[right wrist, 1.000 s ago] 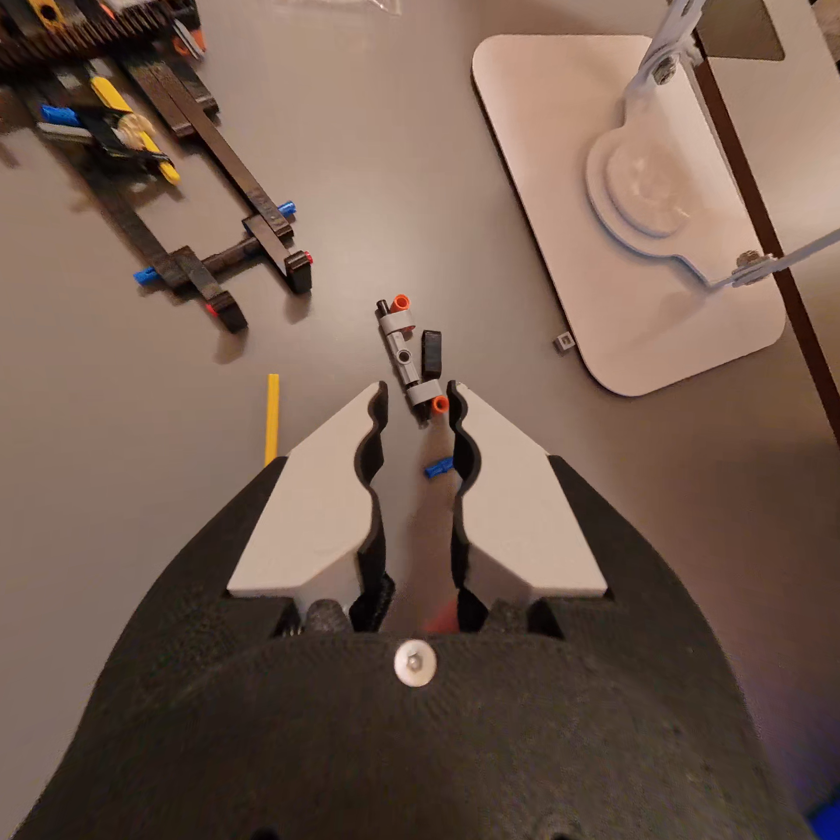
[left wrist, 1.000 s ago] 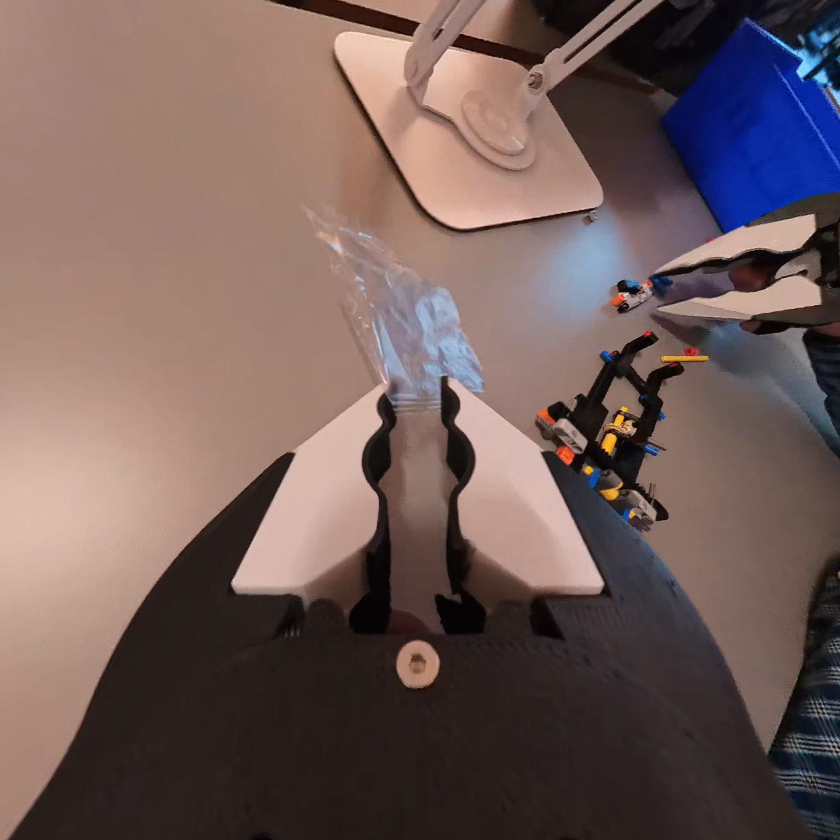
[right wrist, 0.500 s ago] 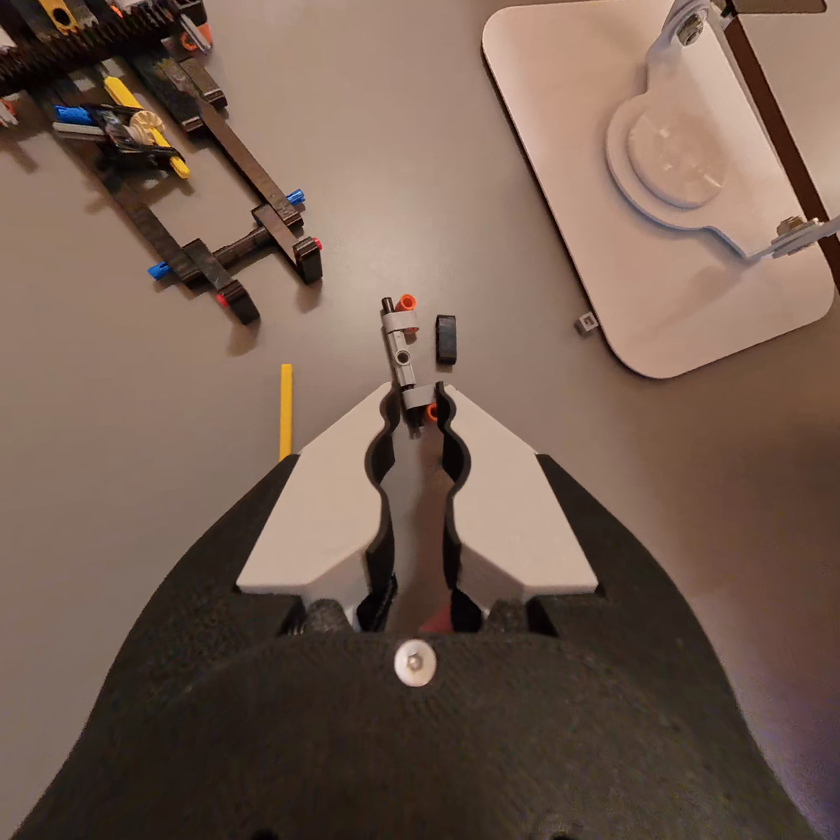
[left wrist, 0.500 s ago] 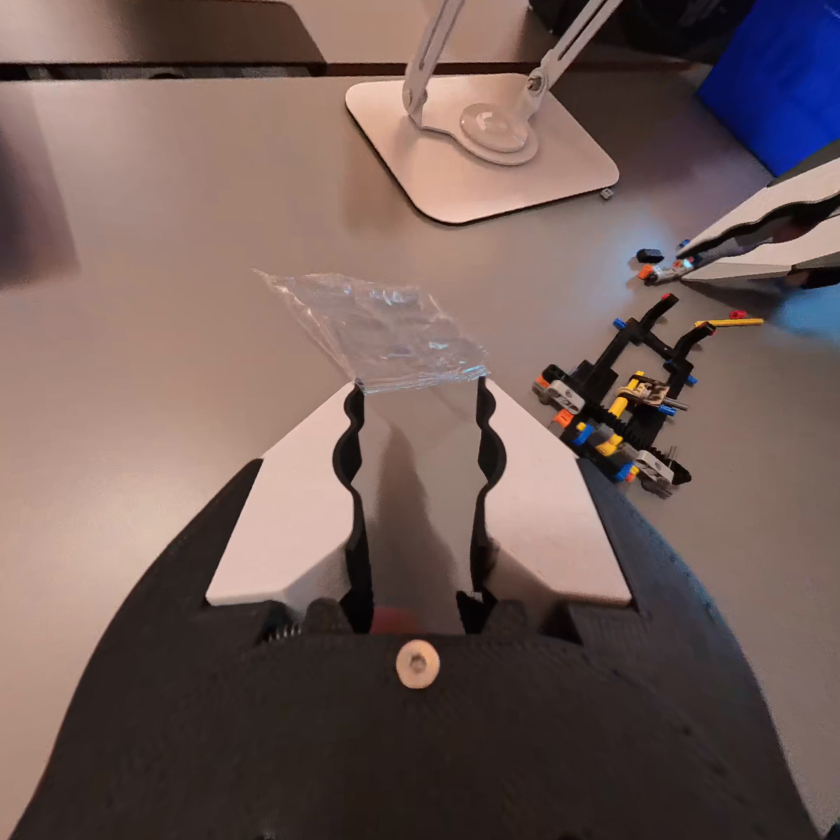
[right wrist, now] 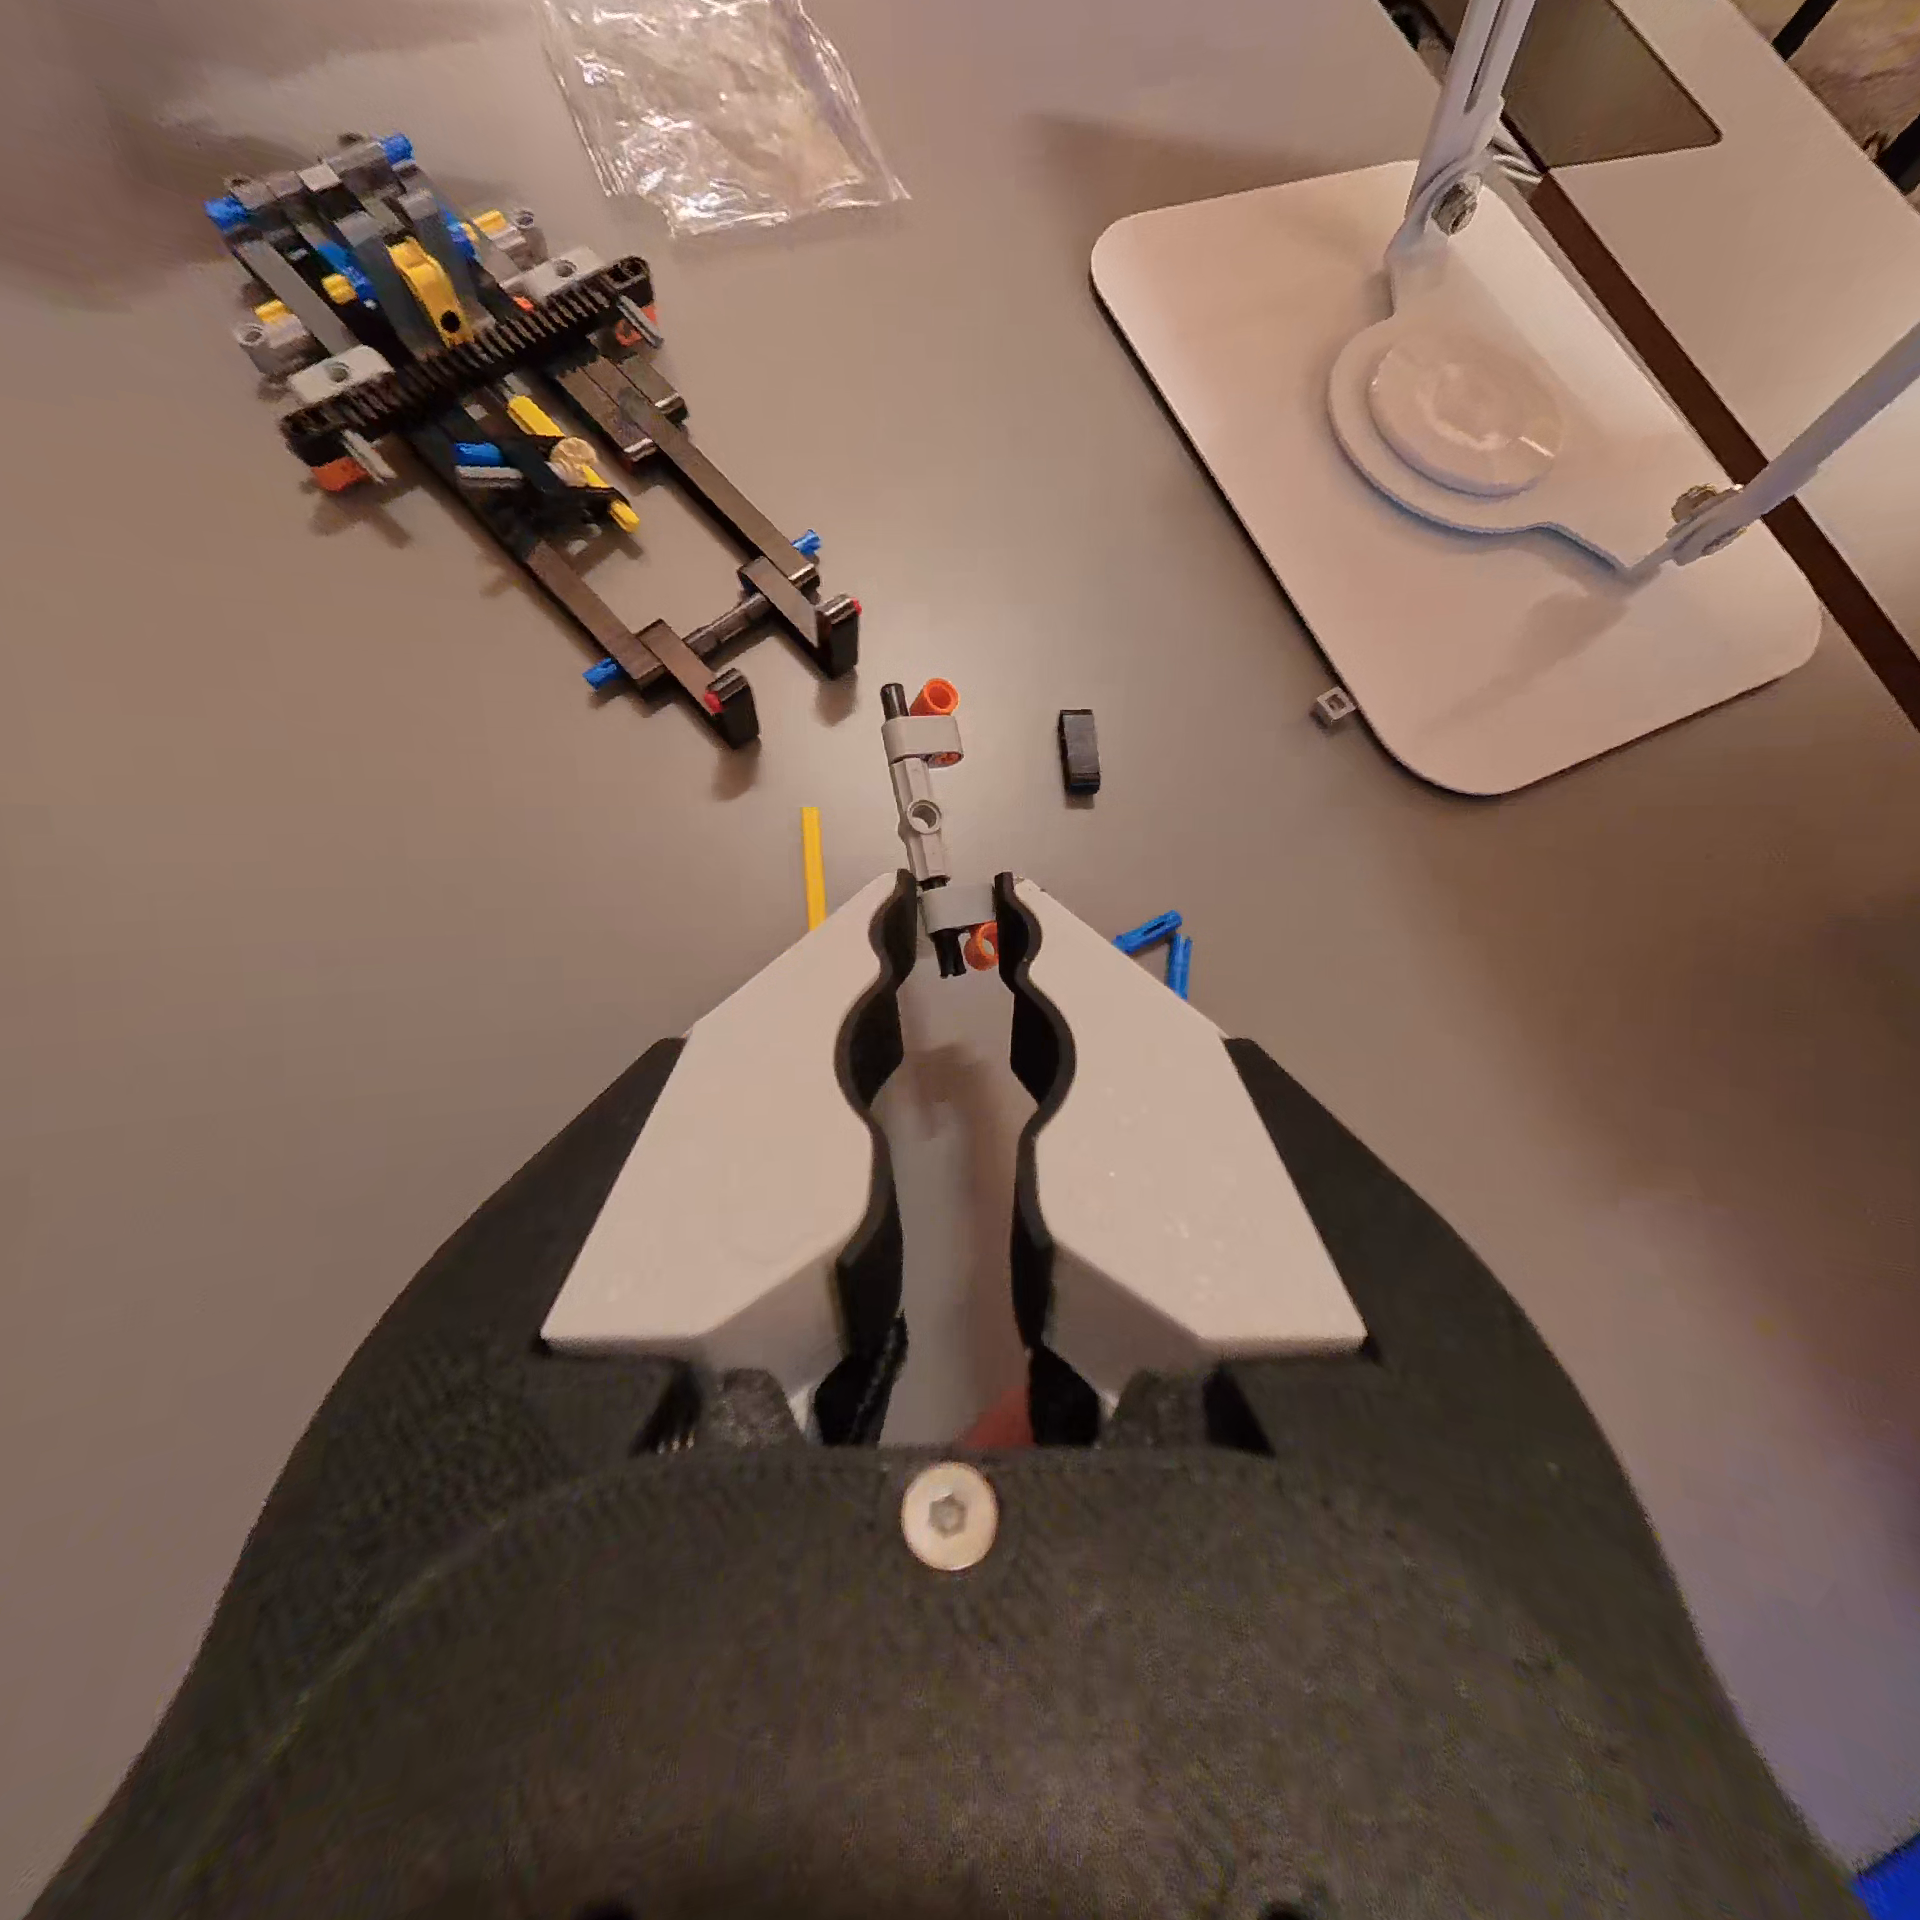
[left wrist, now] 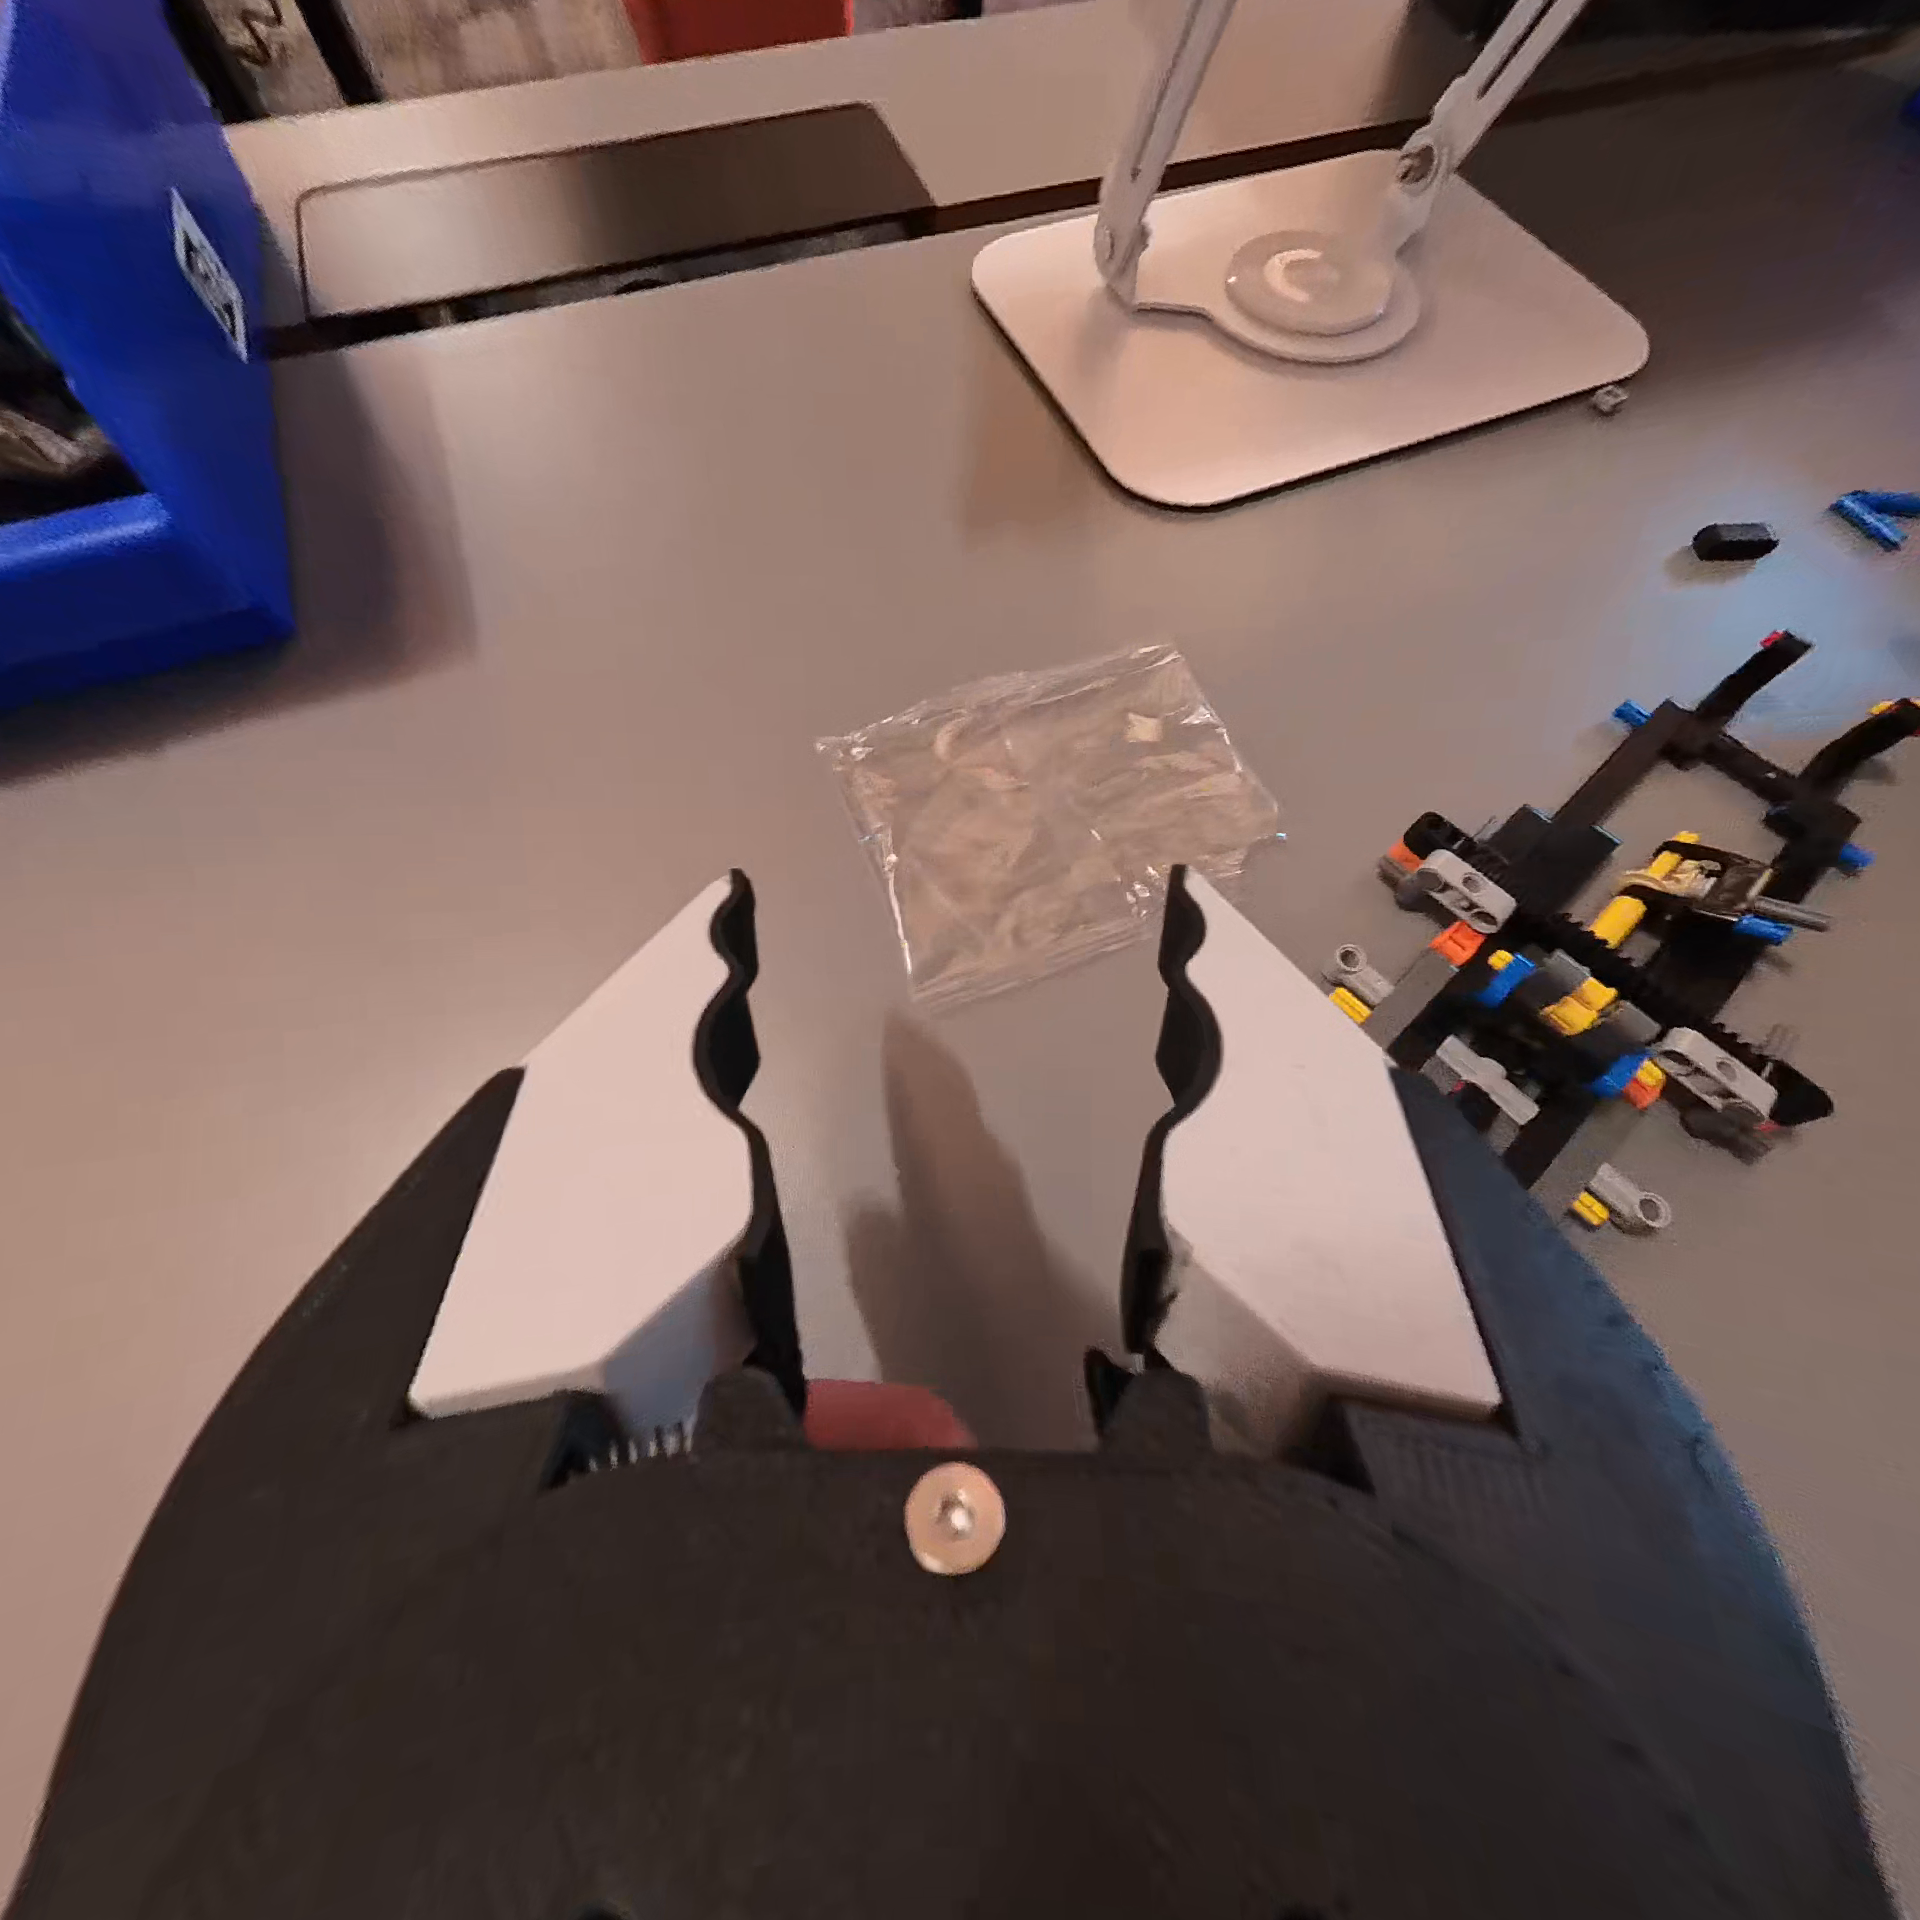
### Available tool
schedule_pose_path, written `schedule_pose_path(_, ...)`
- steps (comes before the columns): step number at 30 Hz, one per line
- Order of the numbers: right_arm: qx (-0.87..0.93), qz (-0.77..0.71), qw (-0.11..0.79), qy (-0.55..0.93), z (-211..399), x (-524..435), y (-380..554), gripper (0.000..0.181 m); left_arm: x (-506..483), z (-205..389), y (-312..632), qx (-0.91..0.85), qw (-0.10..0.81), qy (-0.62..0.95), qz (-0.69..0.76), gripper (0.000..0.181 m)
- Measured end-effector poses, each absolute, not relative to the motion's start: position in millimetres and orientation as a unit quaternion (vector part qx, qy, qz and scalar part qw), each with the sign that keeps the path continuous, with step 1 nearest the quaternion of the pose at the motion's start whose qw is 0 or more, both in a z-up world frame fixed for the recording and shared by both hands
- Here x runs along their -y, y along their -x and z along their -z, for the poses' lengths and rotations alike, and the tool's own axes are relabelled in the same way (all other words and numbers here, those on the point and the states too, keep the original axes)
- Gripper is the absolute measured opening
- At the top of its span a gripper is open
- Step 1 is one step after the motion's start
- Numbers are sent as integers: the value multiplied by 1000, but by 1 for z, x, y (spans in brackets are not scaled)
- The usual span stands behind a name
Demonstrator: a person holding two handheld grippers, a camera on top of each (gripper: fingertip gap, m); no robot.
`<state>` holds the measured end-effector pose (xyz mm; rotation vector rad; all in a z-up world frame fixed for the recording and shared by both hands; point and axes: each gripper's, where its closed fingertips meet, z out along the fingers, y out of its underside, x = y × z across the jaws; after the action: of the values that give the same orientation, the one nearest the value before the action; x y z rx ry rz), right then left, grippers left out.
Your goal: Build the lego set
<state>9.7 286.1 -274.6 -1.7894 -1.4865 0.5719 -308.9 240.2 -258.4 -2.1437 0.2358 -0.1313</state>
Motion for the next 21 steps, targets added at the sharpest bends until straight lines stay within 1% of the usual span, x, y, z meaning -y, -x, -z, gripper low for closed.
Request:
schedule_pose_path(3, 572, -244, 362, 694, 270, -272, -10, 13, -245, 257, 299, -151, 468, 870, 26, 66)
schedule_pose_path(8, 579, -261, 346, 691, 273, -246, -8, 13, -264, 279, 280, -242, 422, 874, -3, 54)
schedule_pose_path(10, 581, -268, 339, 689, 276, -235, -7, 13, -272, 294, 285, -238, 400, 885, 3, 48)
schedule_pose_path(11, 583, -271, 336, 688, 277, -230, -7, 13, -272, 301, 284, -236, 385, 892, 22, 39)
schedule_pose_path(12, 586, -273, 333, 687, 278, -225, -6, 13, -272, 308, 283, -234, 371, 898, 42, 34)
schedule_pose_path(13, 588, -275, 331, 685, 279, -221, -6, 12, -272, 312, 284, -234, 362, 901, 49, 33)
schedule_pose_path(16, 592, -282, 324, 682, 282, -211, -5, 12, -277, 314, 290, -220, 364, 903, 57, 26)
schedule_pose_path(18, 592, -287, 320, 682, 284, -205, -3, 12, -282, 313, 304, -203, 367, 907, 31, 17)
schedule_pose_path(21, 598, -286, 312, 680, 290, -199, -1, 12, -286, 313, 324, -170, 368, 914, 7, 15)
